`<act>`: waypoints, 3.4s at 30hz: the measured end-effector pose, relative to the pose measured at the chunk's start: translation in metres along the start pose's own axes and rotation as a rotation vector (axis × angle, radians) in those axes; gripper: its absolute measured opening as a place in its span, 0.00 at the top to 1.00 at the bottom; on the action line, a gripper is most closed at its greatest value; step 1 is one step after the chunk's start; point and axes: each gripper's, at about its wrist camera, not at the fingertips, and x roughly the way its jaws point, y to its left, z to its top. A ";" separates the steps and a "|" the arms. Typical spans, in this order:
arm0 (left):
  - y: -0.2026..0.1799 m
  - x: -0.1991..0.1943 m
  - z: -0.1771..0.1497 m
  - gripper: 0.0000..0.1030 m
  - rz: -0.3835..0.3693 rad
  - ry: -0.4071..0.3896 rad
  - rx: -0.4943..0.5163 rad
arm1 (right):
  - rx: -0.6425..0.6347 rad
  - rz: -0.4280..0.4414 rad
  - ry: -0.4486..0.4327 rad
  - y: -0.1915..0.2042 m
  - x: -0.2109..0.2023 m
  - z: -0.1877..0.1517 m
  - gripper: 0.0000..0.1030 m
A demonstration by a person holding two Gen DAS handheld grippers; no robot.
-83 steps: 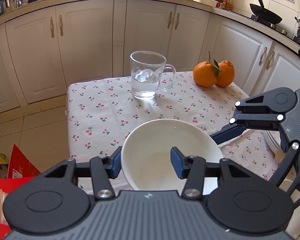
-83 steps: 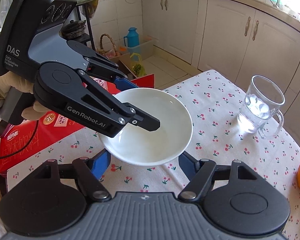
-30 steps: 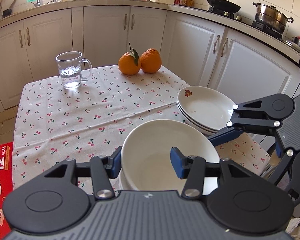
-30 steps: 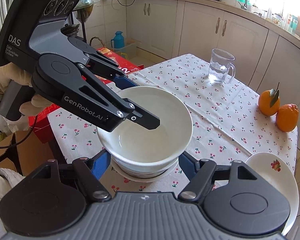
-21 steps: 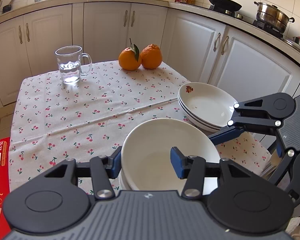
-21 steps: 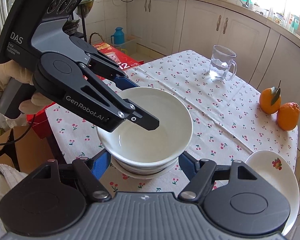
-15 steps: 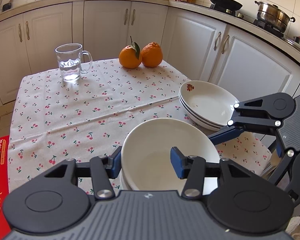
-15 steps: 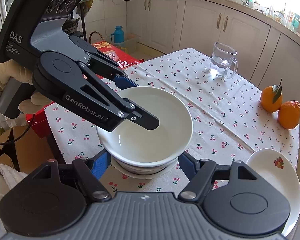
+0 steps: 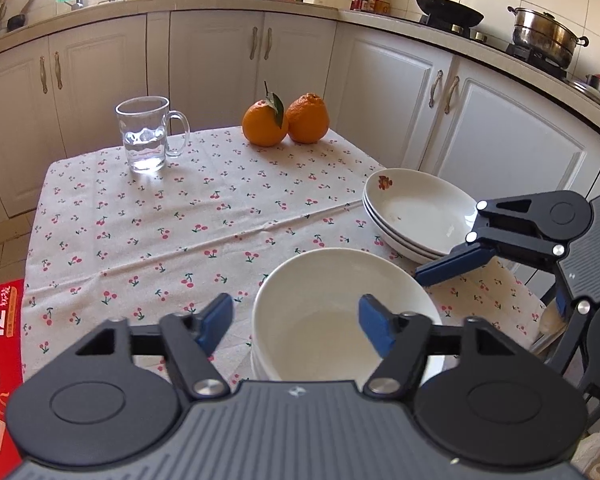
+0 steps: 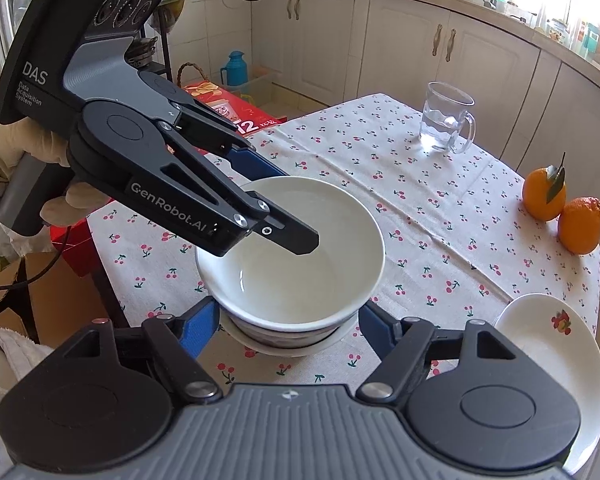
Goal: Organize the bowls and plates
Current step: 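Lower the bowl onto the stacked bowls and open the left gripper, then grip the bowl stack rim with the left gripper while the right gripper grips the opposite rim, then lift the bowl stack with both grippers and carry it over the plate stack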
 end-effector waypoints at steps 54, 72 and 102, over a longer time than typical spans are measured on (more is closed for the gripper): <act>0.003 0.035 -0.042 0.19 -0.328 0.201 0.541 | -0.227 0.144 0.066 -0.020 0.053 -0.012 0.09; 0.007 0.038 -0.035 0.24 -0.364 0.235 0.554 | -0.232 0.183 0.082 -0.020 0.053 -0.009 0.17; -0.063 0.097 0.068 0.24 -0.434 0.132 0.677 | -0.179 0.022 0.041 -0.122 -0.029 -0.022 0.17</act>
